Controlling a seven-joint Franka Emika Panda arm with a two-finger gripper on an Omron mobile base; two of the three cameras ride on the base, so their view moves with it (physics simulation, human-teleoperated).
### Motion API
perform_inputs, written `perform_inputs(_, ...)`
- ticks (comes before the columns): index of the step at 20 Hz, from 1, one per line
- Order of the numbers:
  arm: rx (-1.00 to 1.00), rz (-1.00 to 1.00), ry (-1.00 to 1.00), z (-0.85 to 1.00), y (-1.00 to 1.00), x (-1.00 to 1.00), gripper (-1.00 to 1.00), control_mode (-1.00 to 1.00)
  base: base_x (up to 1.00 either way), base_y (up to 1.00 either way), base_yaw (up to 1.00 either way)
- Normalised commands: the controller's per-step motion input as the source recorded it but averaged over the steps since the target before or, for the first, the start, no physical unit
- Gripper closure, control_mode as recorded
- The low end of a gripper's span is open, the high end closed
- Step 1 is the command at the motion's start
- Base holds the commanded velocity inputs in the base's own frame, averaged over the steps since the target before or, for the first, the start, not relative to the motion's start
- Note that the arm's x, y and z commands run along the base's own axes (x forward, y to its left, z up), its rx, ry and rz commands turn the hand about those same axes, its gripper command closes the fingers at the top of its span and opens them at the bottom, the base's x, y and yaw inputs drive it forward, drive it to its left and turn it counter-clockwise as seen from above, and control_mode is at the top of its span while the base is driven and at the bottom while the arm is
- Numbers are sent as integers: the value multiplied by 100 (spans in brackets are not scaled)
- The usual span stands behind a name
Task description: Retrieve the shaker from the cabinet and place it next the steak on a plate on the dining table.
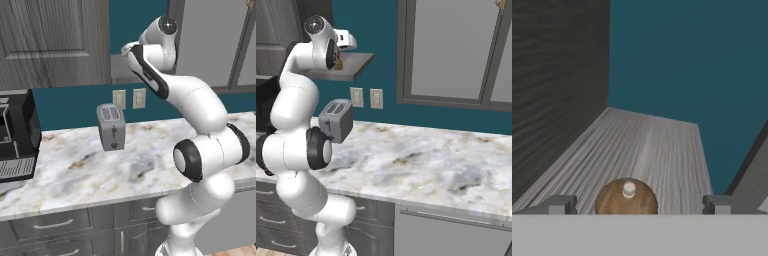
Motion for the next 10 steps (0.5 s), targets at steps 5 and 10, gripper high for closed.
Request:
perform_inputs(5, 0, 0, 0, -10, 5, 27, -100, -100, 0, 0, 0)
perform_inputs(10, 0, 0, 0, -20, 15, 7, -100, -100, 0, 0, 0)
